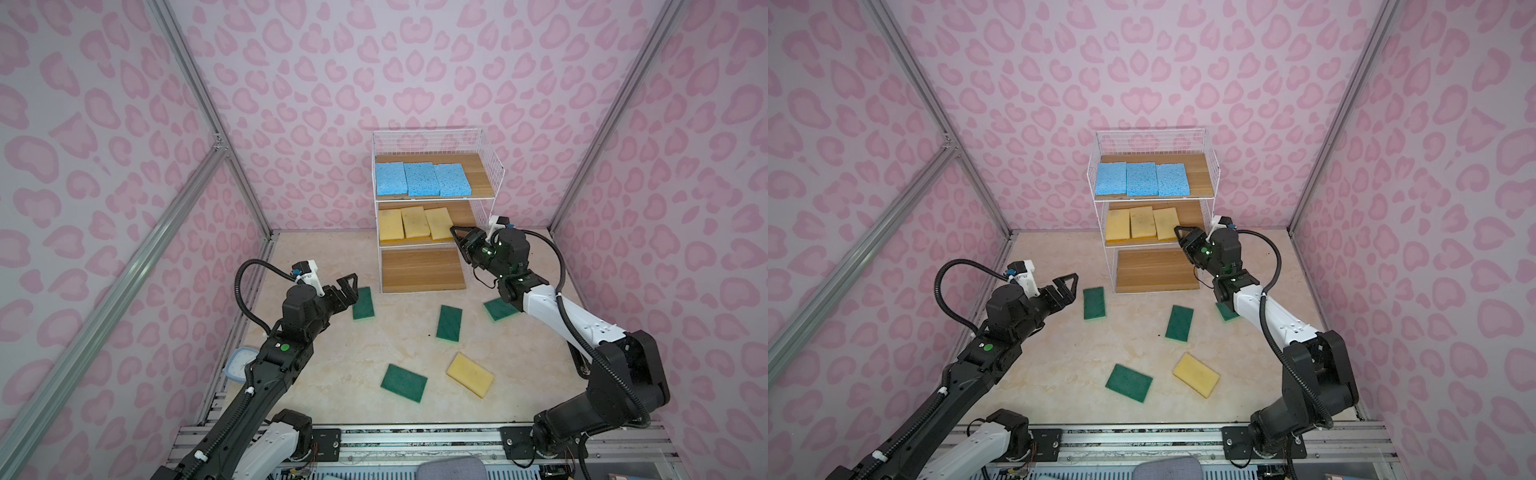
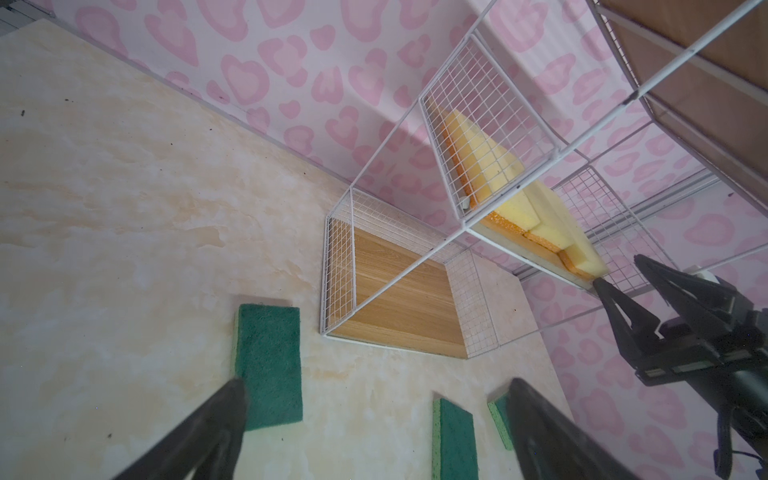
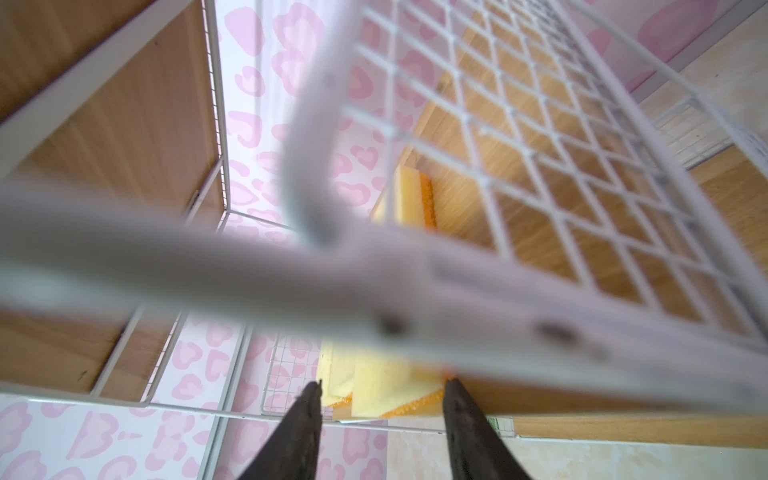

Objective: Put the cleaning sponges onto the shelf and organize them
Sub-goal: 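Release the shelf and draw both grippers back toward the table, then lower the left gripper onto the yellow sponge while the right withdraws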

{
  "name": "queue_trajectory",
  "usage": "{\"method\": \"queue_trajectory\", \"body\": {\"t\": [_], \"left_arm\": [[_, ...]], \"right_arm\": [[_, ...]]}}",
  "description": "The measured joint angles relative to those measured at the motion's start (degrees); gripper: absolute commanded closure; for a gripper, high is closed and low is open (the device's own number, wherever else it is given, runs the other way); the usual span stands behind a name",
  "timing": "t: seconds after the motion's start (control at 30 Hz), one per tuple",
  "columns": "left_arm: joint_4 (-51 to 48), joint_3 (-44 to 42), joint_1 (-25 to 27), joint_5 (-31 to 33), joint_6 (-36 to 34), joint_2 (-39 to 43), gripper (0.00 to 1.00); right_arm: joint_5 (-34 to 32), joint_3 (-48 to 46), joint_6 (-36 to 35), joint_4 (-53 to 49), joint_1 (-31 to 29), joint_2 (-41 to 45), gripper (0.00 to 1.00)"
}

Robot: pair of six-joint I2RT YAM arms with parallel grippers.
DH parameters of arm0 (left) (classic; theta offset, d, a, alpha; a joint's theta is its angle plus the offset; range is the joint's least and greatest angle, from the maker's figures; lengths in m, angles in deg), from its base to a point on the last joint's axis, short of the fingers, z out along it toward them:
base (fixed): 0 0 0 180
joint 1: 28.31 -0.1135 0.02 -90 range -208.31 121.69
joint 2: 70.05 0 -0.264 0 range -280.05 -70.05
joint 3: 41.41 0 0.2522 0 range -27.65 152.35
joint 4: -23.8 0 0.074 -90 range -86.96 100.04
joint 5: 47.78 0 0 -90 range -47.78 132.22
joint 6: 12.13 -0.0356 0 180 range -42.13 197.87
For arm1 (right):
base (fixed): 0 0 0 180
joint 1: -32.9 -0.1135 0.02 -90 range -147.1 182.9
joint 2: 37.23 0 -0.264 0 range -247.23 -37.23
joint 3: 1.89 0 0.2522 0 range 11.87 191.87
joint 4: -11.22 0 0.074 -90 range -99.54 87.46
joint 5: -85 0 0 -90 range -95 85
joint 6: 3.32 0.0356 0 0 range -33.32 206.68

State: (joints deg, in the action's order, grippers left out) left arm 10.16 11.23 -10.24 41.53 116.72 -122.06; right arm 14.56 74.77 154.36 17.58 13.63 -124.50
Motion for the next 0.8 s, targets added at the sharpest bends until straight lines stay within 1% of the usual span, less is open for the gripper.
{"method": "queue_trajectory", "body": {"t": [0.07, 0.2, 0.27, 0.3, 0.43, 0.57, 0.67, 0.8], "left_arm": [[-0.4, 0.0, 0.0, -1.1, 0.0, -1.3, 0.03], [-1.5, 0.5, 0.2, -3.9, -0.7, -3.6, 0.03], [-1.9, 1.1, 1.0, -5.0, -1.6, -4.5, 0.01], [-2.2, 1.6, 1.8, -5.6, -2.2, -5.0, 0.02], [-2.8, 3.2, 5.8, -6.8, -3.8, -7.4, 0.15], [-3.6, 4.0, 10.9, -7.1, -5.0, -10.9, 0.27], [-3.9, 5.2, 15.7, -7.1, -5.6, -14.5, 0.33], [-3.8, 7.1, 21.7, -7.3, -5.7, -21.0, 0.38]], "right_arm": [[0.1, -0.2, -0.5, -0.2, -0.1, 0.7, 0.36], [1.1, -1.3, -1.8, -1.6, -0.5, 3.0, 0.32], [1.6, -1.7, -2.9, -2.9, -0.5, 4.6, 0.31], [1.8, -1.7, -3.5, -3.6, -0.5, 5.3, 0.30], [3.0, -2.1, -6.7, -7.4, -0.4, 8.2, 0.28], [3.6, -5.2, -9.5, -11.7, 0.4, 12.9, 0.27], [4.6, -8.2, -11.1, -14.5, 2.1, 17.0, 0.27], [6.0, -12.0, -12.5, -17.4, 5.5, 22.9, 0.27]]}}
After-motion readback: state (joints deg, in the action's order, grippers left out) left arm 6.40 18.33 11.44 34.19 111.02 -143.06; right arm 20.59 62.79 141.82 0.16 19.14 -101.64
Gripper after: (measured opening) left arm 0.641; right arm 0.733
